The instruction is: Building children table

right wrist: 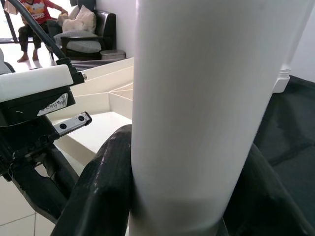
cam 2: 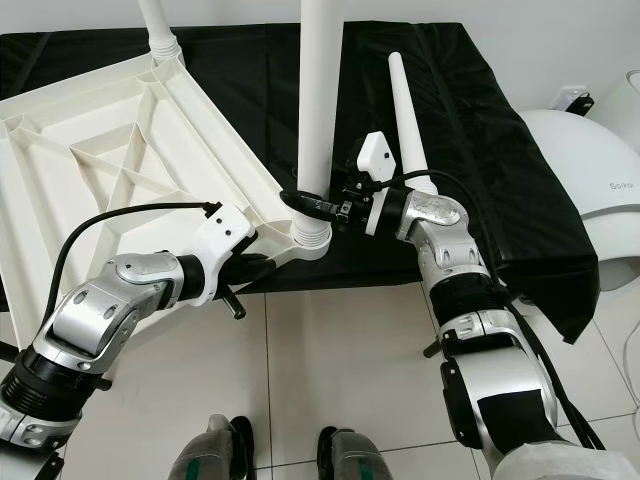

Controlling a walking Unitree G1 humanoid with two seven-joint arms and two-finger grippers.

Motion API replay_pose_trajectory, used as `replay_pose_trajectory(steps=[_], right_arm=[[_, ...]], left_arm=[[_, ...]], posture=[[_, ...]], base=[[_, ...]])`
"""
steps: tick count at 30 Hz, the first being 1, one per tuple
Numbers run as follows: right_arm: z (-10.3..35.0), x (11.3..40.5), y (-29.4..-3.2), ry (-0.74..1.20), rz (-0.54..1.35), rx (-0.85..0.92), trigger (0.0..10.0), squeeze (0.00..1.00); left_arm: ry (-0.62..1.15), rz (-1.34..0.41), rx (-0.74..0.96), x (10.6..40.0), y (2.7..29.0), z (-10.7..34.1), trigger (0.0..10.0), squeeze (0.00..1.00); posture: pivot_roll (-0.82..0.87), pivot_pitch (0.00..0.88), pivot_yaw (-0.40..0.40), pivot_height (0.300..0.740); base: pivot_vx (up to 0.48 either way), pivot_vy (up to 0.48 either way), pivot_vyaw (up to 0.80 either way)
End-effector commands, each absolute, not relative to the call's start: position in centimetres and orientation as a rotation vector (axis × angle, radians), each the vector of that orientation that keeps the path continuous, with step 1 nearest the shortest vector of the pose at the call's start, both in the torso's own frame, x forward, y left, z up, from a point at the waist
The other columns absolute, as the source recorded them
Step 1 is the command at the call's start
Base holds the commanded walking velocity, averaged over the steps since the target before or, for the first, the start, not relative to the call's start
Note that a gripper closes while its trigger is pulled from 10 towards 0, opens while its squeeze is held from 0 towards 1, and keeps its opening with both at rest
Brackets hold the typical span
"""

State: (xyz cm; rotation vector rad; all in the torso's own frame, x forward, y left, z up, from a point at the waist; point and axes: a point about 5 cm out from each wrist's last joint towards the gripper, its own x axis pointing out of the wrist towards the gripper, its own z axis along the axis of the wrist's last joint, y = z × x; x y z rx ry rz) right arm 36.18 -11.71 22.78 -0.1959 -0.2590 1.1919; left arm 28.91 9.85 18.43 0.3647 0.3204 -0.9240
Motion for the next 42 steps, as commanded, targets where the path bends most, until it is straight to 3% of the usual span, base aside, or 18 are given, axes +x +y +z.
replay_pose_trajectory(steps=[1, 29, 42], right_arm=[[21.2, 36.3, -11.9, -0.174, 1.185, -0.212, 10.0, 0.00], [20.9, 36.4, -12.1, -0.207, 1.155, -0.193, 10.0, 0.00], [21.8, 35.9, -12.9, -0.313, 1.016, -0.124, 10.0, 0.00]], left_arm=[[0.293, -0.925, 0.355, 28.6, 10.1, 19.2, 10.0, 0.00], [0.289, -0.930, 0.348, 28.2, 9.8, 19.5, 10.0, 0.00], [0.288, -0.936, 0.345, 28.3, 9.6, 19.5, 10.0, 0.00]], posture=[[-0.01, 0.197, -0.026, 0.740], [-0.01, 0.200, -0.028, 0.740], [-0.02, 0.189, -0.026, 0.740]], base=[[0.000, 0.000, 0.00], [0.000, 0.000, 0.00], [0.000, 0.000, 0.00]])
